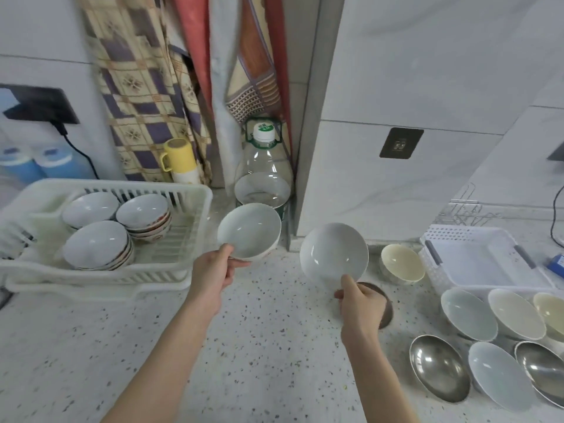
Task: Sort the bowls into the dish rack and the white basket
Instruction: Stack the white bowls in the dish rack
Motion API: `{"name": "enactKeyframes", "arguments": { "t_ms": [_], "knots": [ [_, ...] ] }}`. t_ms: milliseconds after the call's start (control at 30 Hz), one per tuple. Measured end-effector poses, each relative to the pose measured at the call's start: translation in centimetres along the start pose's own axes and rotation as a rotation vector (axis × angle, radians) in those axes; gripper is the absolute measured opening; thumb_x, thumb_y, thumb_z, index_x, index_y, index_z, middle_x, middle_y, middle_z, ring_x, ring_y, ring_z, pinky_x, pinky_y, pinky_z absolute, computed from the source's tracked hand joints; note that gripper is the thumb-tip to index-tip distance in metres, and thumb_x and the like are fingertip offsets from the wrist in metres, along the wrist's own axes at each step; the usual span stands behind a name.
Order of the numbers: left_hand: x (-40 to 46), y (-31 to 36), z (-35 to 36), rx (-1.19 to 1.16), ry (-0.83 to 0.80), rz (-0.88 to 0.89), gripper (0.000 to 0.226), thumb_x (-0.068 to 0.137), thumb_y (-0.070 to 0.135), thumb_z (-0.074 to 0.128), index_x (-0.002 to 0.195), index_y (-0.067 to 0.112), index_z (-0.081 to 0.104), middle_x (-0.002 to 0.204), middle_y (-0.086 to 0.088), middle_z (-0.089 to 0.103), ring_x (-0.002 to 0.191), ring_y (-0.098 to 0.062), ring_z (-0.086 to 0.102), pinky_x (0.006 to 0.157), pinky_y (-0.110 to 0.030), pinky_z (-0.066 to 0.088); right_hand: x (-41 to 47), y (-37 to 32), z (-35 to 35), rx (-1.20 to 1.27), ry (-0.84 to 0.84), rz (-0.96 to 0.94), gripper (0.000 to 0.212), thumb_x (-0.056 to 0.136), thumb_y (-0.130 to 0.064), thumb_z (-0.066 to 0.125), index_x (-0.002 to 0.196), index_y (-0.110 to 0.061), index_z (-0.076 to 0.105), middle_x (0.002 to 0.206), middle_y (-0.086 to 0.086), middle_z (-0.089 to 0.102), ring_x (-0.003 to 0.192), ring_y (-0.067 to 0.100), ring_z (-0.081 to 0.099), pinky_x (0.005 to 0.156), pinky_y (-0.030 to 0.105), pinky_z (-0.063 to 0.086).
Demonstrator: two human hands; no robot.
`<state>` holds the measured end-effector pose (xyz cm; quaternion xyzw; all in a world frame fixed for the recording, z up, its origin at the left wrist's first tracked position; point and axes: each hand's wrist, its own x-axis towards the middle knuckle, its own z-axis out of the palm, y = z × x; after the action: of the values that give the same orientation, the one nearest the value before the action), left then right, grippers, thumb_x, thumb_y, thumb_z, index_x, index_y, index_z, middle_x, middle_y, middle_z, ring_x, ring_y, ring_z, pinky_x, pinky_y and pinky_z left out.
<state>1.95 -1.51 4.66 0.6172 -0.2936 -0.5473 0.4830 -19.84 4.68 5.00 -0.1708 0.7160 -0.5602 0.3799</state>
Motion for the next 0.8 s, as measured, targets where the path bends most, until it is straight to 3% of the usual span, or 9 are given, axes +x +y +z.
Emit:
{"name": "enactKeyframes", "arguments": {
  "t_ms": [133, 233, 400, 533, 667, 800],
  "knots": [
    [1.4, 1.8, -7.4, -0.018, 0.033, 0.046, 0.021, 0.094, 0.020, 0.055, 0.078, 0.009, 0.063, 0.079, -0.021, 0.075, 0.046, -0.012, 0.033, 0.046, -0.023, 0.027, -3.7, 0.5, 5.7, -0.019, -0.075, -0.052, 0.029, 0.076, -0.008, 0.060, 0.049, -0.001, 0.055, 0.045, 0.004, 0.050, 0.048, 0.017, 0.034, 0.047, 0.026, 0.028],
    [3.0, 3.2, -13.3, 0.001, 0.077, 0.085, 0.023, 0.092, 0.021, 0.057, 0.078, 0.003, 0.062, 0.074, -0.018, 0.075, 0.037, -0.005, 0.039, 0.038, -0.016, 0.035, -6.4, 0.9, 10.4, -0.031, -0.144, -0.063, 0.033, 0.077, -0.008, 0.059, 0.045, -0.005, 0.050, 0.045, 0.003, 0.045, 0.044, 0.015, 0.030, 0.042, 0.025, 0.025],
    [5.8, 4.5, -21.7, 0.011, 0.198, 0.123, 0.031, 0.089, 0.022, 0.061, 0.062, 0.006, 0.062, 0.066, -0.016, 0.071, 0.043, -0.009, 0.037, 0.039, -0.018, 0.031, -9.7, 1.5, 17.2, -0.097, -0.211, -0.138, 0.044, 0.078, -0.011, 0.058, 0.036, -0.011, 0.046, 0.041, 0.002, 0.042, 0.041, 0.014, 0.029, 0.040, 0.023, 0.024],
    [7.7, 4.9, -26.8, -0.012, 0.196, 0.110, 0.039, 0.088, 0.028, 0.062, 0.054, 0.011, 0.069, 0.079, -0.021, 0.075, 0.039, -0.006, 0.036, 0.036, -0.018, 0.029, -10.8, 1.3, 21.0, -0.254, -0.238, -0.190, 0.035, 0.079, -0.015, 0.059, 0.046, -0.003, 0.054, 0.034, -0.005, 0.046, 0.032, 0.008, 0.028, 0.038, 0.020, 0.023],
    [9.8, 5.2, -29.9, -0.014, 0.143, 0.101, 0.043, 0.089, 0.034, 0.060, 0.050, 0.020, 0.075, 0.083, -0.024, 0.065, 0.043, -0.010, 0.030, 0.039, -0.021, 0.023, -10.6, 0.7, 24.0, -0.416, -0.247, -0.214, 0.035, 0.079, -0.018, 0.059, 0.059, 0.010, 0.065, 0.038, -0.005, 0.058, 0.034, 0.009, 0.038, 0.038, 0.017, 0.028],
    [11.7, 5.0, -30.9, -0.019, 0.131, 0.111, 0.044, 0.090, 0.032, 0.060, 0.056, 0.009, 0.077, 0.058, -0.012, 0.051, 0.038, -0.007, 0.029, 0.037, -0.020, 0.023, -10.3, 0.5, 26.0, -0.621, -0.243, -0.257, 0.032, 0.076, -0.023, 0.058, 0.056, 0.000, 0.069, 0.043, -0.007, 0.064, 0.032, 0.007, 0.040, 0.038, 0.015, 0.032]
  ]
}}
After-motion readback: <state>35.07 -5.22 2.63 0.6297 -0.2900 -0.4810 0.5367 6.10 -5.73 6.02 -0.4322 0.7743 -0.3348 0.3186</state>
